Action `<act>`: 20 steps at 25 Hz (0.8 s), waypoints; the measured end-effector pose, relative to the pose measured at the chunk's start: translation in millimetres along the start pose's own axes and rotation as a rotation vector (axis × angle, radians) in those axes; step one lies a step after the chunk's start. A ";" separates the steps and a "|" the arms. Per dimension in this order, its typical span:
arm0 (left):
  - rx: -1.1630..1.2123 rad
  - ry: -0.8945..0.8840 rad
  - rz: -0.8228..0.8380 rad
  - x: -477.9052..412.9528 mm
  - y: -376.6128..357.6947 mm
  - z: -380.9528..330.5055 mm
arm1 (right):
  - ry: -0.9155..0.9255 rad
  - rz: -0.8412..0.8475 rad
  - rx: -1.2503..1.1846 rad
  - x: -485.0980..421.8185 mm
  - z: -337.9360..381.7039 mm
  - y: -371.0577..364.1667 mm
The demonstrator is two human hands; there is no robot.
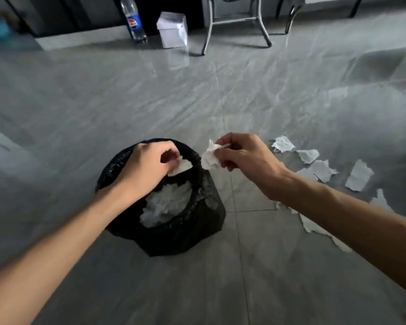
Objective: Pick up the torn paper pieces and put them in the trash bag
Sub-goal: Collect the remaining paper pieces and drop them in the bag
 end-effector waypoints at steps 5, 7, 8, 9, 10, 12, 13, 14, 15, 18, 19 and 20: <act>-0.054 0.256 0.283 36.3 -57.6 96.7 | -0.084 0.205 0.087 -33.2 2.0 -76.0; -0.066 0.304 0.332 43.1 -67.8 110.6 | -0.166 0.239 0.141 -39.7 -15.2 -91.1; -0.067 0.337 0.324 43.0 -68.0 113.5 | -0.211 0.255 0.147 -40.5 -24.8 -94.3; -0.073 0.361 0.292 40.5 -65.0 112.8 | -0.248 0.270 0.137 -40.3 -32.8 -95.0; -0.091 0.367 0.242 36.3 -59.3 108.0 | -0.271 0.276 0.117 -39.9 -38.5 -92.3; -0.126 0.321 0.130 25.5 -47.3 86.5 | -0.273 0.251 0.102 -40.3 -42.5 -75.5; -0.116 0.287 0.084 19.8 -43.1 70.9 | -0.257 0.222 0.109 -39.9 -41.8 -61.3; -0.092 0.247 0.051 14.0 -40.2 53.0 | -0.237 0.189 0.119 -38.8 -41.1 -44.5; -0.065 0.201 0.036 7.8 -39.4 33.7 | -0.224 0.155 0.127 -36.3 -42.0 -25.8; 0.023 0.028 0.062 -12.7 -51.8 -34.0 | -0.240 0.034 0.148 -19.6 -57.2 44.6; 0.055 -0.037 0.091 -19.2 -60.4 -56.8 | -0.260 0.004 0.158 -11.8 -67.2 69.3; 0.087 -0.098 0.139 -25.3 -73.7 -81.8 | -0.286 -0.031 0.183 -1.2 -79.8 98.2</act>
Point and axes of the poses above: each hand's wrist, its own x-axis away from the middle knuckle, its own y-axis out of the back of the hand, z = x × y, the point moved 9 cm from there along -x, towards the middle knuckle, and after that the axes turned 10 degrees about -x, right-handed, at the moved point
